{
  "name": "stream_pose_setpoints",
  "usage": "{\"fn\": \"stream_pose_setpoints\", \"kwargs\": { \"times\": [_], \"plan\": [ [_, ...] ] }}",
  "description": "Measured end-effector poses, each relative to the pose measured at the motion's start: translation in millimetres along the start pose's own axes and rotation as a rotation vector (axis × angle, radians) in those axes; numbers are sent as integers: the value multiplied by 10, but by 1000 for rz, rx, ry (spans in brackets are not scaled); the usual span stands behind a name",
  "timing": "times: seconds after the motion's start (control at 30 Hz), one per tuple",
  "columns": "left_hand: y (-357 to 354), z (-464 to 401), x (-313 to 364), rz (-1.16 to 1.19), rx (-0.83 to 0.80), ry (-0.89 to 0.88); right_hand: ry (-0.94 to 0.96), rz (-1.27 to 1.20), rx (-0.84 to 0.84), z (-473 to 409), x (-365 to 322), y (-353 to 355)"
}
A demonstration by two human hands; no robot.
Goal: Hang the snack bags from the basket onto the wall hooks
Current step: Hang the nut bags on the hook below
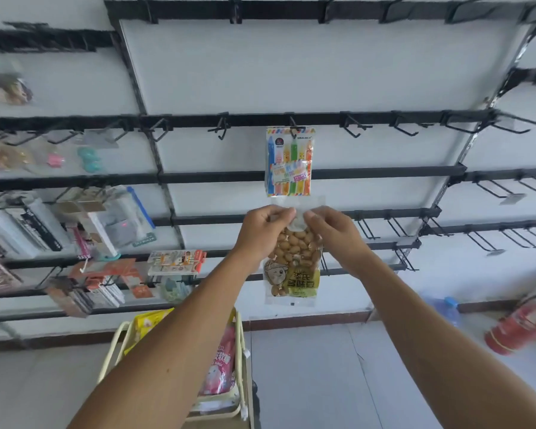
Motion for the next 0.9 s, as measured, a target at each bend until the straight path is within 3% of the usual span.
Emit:
{"fn": "stream_pose_setpoints", "kwargs": {
  "times": [0.33, 0.57, 0.9],
  "plan": [
    [-712, -779, 138, 73, -188, -29, -5, 30, 238, -547, 38, 693],
    [-1120, -1240, 163, 9, -116, -109, 1, -19, 280, -943, 197, 1038],
    [-1580, -1872, 244, -9, 42, -84, 5, 9, 206, -1682, 464, 1536]
  ]
}}
Point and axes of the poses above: each hand's wrist, its own z-axis away from the middle knuckle, its own y-axis out of the back of the hand, x = y × z, the point moved 3 cm from there along -z, towards the middle knuckle, and after that the axes turned 10 degrees about z, right-handed, at the moved point
